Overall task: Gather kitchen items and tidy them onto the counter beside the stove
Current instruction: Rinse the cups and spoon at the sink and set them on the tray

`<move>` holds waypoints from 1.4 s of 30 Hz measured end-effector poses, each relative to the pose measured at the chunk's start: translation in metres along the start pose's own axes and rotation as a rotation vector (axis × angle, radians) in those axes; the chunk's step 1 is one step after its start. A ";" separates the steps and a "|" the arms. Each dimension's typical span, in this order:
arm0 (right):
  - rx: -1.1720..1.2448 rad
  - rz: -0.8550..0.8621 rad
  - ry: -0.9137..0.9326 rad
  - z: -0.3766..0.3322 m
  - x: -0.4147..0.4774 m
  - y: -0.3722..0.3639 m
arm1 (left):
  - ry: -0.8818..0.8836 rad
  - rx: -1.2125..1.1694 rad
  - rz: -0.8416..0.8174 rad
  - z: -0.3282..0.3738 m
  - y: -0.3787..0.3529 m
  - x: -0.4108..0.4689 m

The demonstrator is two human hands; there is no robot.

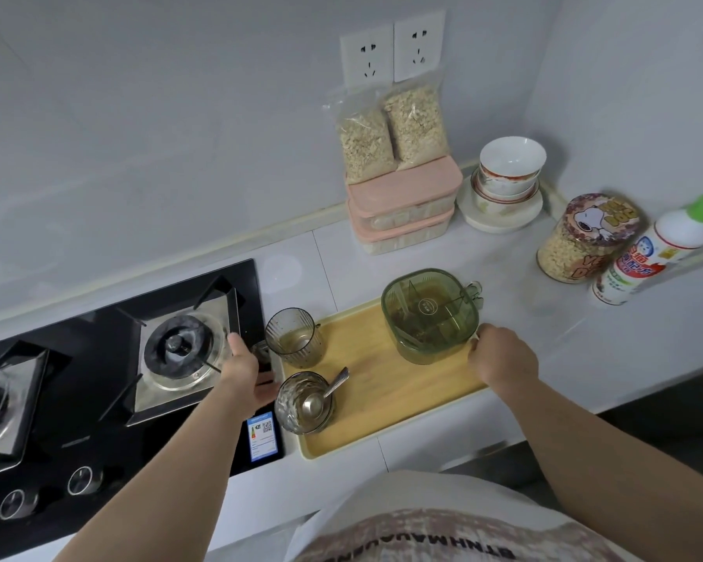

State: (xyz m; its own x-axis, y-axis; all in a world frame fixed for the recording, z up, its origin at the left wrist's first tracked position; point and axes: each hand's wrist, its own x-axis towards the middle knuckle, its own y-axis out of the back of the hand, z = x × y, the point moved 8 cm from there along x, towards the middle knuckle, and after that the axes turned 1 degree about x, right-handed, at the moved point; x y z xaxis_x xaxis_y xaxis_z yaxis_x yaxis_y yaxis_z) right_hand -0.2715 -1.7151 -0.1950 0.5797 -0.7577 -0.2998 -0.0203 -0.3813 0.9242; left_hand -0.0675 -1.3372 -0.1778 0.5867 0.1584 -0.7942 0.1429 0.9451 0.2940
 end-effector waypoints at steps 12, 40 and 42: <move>-0.010 0.078 -0.102 0.024 0.027 0.031 | 0.020 -0.152 -0.296 0.011 -0.076 -0.010; 0.195 0.320 -0.167 0.022 0.044 0.058 | -0.276 0.163 -0.123 0.077 -0.117 0.015; 0.253 0.466 -0.124 0.004 0.013 0.053 | -0.483 0.384 0.021 0.101 -0.107 0.006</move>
State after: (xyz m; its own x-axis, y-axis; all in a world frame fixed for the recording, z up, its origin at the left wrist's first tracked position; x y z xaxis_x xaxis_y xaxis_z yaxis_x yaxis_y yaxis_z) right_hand -0.2682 -1.7474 -0.1504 0.3621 -0.9280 0.0880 -0.4567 -0.0944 0.8846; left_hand 0.0015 -1.4662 -0.1604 0.8743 -0.0566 -0.4821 0.3515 0.7588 0.5484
